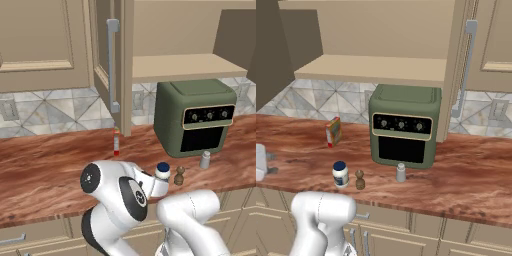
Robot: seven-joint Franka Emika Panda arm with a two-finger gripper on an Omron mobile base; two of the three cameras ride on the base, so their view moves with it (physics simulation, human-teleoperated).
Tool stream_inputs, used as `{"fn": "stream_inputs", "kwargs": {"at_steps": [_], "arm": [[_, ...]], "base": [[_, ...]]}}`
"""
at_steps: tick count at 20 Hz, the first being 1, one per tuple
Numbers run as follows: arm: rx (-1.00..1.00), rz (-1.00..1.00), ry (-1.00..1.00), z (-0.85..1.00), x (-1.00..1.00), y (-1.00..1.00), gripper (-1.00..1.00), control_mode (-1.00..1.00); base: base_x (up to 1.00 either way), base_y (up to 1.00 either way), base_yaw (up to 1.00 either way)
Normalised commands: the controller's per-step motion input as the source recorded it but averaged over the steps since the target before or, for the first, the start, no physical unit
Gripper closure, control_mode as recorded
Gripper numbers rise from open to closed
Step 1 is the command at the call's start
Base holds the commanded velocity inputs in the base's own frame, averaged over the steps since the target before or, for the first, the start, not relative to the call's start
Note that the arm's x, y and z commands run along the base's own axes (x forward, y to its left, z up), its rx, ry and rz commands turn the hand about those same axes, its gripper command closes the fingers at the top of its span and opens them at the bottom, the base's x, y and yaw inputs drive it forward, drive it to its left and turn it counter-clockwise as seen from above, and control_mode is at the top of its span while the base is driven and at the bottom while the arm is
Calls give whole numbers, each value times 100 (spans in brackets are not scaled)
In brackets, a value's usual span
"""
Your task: There are various items on the counter. Only move the condiments/shakers into the cabinet.
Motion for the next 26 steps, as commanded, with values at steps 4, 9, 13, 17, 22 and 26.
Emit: {"fn": "stream_inputs", "kwargs": {"at_steps": [4, 9, 13, 17, 22, 26], "arm": [[-2, -15, -2, -27, 49, 0, -100, -100], [-10, -6, 0, -18, 55, 0, -100, -100], [-13, -1, 0, -23, 44, -6, -100, -100], [-7, 0, 0, -32, 39, -9, -100, -100], [-1, 0, 0, -23, 18, -20, -100, -100], [0, 0, 0, -21, 0, -30, -100, -100]], "base": [[0, 0, 0], [0, 0, 0], [0, 0, 0], [0, 0, 0], [0, 0, 0], [0, 0, 0]]}}
